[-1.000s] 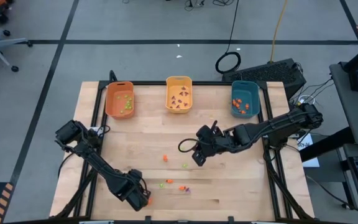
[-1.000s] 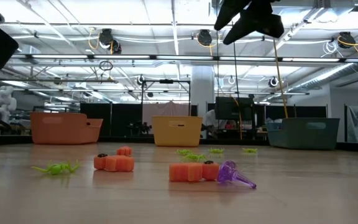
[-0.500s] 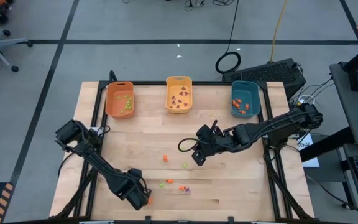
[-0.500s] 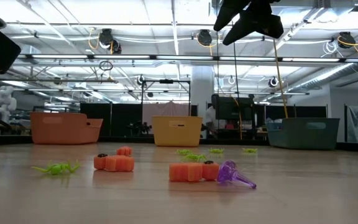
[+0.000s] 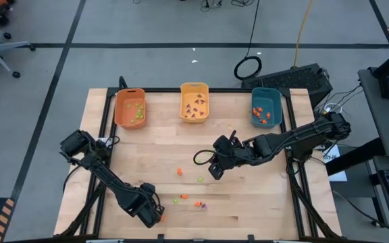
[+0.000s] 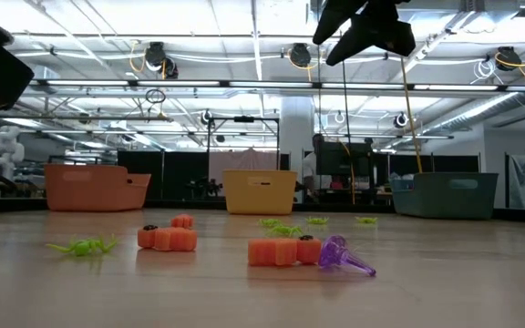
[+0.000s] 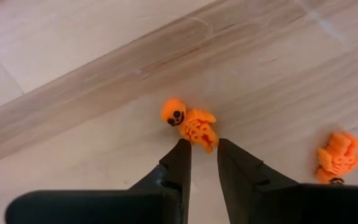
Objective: Sort Halloween decoration
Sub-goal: Put the orange skeleton toy into the blue bin
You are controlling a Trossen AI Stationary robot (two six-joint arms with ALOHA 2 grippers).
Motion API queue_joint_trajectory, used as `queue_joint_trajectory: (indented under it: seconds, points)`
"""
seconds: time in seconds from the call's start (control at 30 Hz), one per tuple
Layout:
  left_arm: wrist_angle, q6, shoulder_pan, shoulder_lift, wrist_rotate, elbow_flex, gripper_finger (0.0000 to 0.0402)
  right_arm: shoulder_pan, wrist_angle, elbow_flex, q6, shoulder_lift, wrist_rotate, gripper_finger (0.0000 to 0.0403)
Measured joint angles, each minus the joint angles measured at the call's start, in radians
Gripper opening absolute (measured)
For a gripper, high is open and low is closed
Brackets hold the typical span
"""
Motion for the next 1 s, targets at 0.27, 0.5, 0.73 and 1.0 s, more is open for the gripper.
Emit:
queue_joint_trajectory:
  seconds: [0.27,0.5,0.73,1.0]
  points:
    - [0.004,0.086,0.000,-0.002,0.010,-0.031,0.0065,0.000,0.002,0.000,0.000,0.000,0.000,0.0141]
    - [-0.006,0.145,0.000,-0.007,0.012,-0.032,0.0046,0.000,0.002,0.000,0.000,0.000,0.000,0.0141]
    - [-0.051,0.188,0.002,-0.045,-0.047,-0.036,0.0005,0.000,0.001,0.000,-0.016,0.000,0.000,0.0141]
    - [-0.074,0.332,0.001,-0.085,-0.058,-0.037,0.0000,0.000,-0.001,0.000,-0.027,0.000,0.002,0.0141]
